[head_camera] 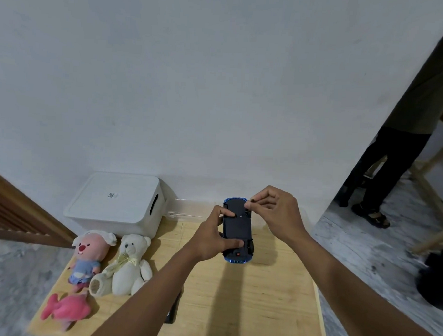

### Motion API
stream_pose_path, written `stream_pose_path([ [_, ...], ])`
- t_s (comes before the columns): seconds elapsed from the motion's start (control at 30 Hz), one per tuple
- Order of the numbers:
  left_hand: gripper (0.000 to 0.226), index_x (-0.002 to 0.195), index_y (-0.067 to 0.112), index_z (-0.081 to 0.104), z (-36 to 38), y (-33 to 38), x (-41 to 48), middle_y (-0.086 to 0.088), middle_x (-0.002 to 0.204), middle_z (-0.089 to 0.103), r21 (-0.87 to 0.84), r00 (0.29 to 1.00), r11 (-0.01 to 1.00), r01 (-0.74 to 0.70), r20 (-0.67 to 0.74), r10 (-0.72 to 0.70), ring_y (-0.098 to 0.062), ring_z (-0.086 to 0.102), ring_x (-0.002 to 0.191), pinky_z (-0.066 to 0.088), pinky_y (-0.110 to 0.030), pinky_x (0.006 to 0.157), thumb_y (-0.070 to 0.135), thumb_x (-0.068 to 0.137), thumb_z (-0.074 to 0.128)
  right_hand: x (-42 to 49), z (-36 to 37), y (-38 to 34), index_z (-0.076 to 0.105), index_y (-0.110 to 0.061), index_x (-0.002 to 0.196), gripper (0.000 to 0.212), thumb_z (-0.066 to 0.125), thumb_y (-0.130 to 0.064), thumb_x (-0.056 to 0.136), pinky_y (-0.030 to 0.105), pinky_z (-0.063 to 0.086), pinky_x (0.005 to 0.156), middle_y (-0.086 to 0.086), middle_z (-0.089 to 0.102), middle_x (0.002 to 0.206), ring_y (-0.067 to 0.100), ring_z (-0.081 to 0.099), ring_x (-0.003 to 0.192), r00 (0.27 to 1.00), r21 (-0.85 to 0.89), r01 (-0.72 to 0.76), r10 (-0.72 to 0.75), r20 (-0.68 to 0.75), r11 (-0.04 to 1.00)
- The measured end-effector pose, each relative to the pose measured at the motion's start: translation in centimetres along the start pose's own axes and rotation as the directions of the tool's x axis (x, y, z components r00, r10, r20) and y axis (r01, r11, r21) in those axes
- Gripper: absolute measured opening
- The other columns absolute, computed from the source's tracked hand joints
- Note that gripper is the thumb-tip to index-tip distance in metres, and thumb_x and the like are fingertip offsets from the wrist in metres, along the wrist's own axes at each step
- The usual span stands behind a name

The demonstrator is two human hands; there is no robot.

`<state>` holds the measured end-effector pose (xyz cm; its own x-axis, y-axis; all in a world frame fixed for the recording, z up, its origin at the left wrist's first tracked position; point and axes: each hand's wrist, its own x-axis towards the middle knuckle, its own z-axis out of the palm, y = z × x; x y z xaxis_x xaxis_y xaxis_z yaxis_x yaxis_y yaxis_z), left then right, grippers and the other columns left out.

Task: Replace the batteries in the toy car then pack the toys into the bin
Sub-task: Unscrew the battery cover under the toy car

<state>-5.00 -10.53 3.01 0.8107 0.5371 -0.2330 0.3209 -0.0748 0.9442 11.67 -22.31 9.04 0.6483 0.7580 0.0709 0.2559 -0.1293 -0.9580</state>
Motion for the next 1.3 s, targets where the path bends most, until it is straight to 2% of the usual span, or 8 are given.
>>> stream_pose_path([
  [0.13, 0.065, 0.116, 0.031, 0.047, -0.1, 0.1, 0.0, -0.004, 0.125, 0.061, 0.003, 1.000, 1.000, -0.006, -0.003, 0.006, -0.030, 0.073, 0.095, 0.064, -0.049, 0.074, 0.013, 0.073, 0.092, 0.2, 0.0, -0.1, 0.069, -0.010, 0.081, 0.019, 0.087, -0.011, 0.075, 0.031, 0.061, 0.077, 0.003, 0.076, 0.080, 0.017, 0.075, 0.078, 1.000, 0.007, 0.006, -0.006, 0.014, 1.000],
  [0.43, 0.065, 0.115, 0.033, 0.048, -0.2, -0.1, -0.1, -0.004, 0.123, 0.063, 0.018, 1.000, 1.000, -0.001, -0.013, 0.002, -0.031, 0.073, 0.095, 0.064, -0.052, 0.074, 0.017, 0.070, 0.093, 0.2, 0.0, -0.1, 0.069, -0.008, 0.081, 0.020, 0.087, -0.010, 0.075, 0.021, 0.058, 0.071, 0.001, 0.076, 0.079, 0.013, 0.074, 0.076, 0.999, 0.009, 0.012, -0.012, 0.049, 1.000],
  [0.93, 0.065, 0.115, 0.032, 0.047, -0.5, -0.3, 0.0, -0.002, 0.123, 0.064, 0.024, 0.999, 1.000, 0.015, -0.028, -0.014, -0.030, 0.074, 0.093, 0.063, -0.054, 0.077, 0.014, 0.072, 0.092, 0.3, 0.4, 0.5, 0.067, -0.009, 0.080, 0.021, 0.087, -0.011, 0.076, 0.031, 0.061, 0.077, 0.003, 0.077, 0.079, 0.018, 0.075, 0.078, 0.999, 0.043, 0.000, -0.002, 0.052, 0.999],
  [1.0, 0.065, 0.115, 0.031, 0.047, -0.5, -0.4, -0.1, -0.002, 0.123, 0.064, 0.027, 1.000, 1.000, 0.015, -0.027, -0.015, -0.028, 0.074, 0.094, 0.063, -0.053, 0.077, 0.014, 0.072, 0.092, 0.2, 0.4, 0.6, 0.067, -0.010, 0.080, 0.021, 0.087, -0.011, 0.076, 0.031, 0.061, 0.076, 0.002, 0.077, 0.079, 0.018, 0.075, 0.077, 0.998, 0.040, 0.001, -0.003, 0.058, 0.999],
  [1.17, 0.064, 0.115, 0.033, 0.047, -0.3, -0.5, -0.1, -0.002, 0.123, 0.064, 0.039, 0.999, 0.999, 0.012, -0.030, -0.010, -0.028, 0.073, 0.096, 0.063, -0.052, 0.077, 0.015, 0.072, 0.092, 0.1, 0.9, 0.6, 0.069, -0.011, 0.078, 0.016, 0.085, -0.010, 0.078, 0.019, 0.056, 0.070, -0.001, 0.076, 0.079, 0.013, 0.074, 0.077, 0.994, -0.012, 0.058, -0.056, 0.089, 0.998],
  [1.3, 0.064, 0.114, 0.035, 0.048, -0.4, -0.4, 0.0, -0.002, 0.123, 0.063, 0.037, 0.999, 0.999, 0.006, -0.041, -0.005, -0.028, 0.072, 0.100, 0.063, -0.052, 0.077, 0.018, 0.071, 0.093, -0.3, 1.4, 0.8, 0.076, -0.017, 0.086, 0.006, 0.081, -0.014, 0.084, 0.024, 0.059, 0.073, -0.007, 0.075, 0.087, 0.007, 0.071, 0.083, 0.989, -0.052, 0.116, -0.111, 0.094, 0.992],
])
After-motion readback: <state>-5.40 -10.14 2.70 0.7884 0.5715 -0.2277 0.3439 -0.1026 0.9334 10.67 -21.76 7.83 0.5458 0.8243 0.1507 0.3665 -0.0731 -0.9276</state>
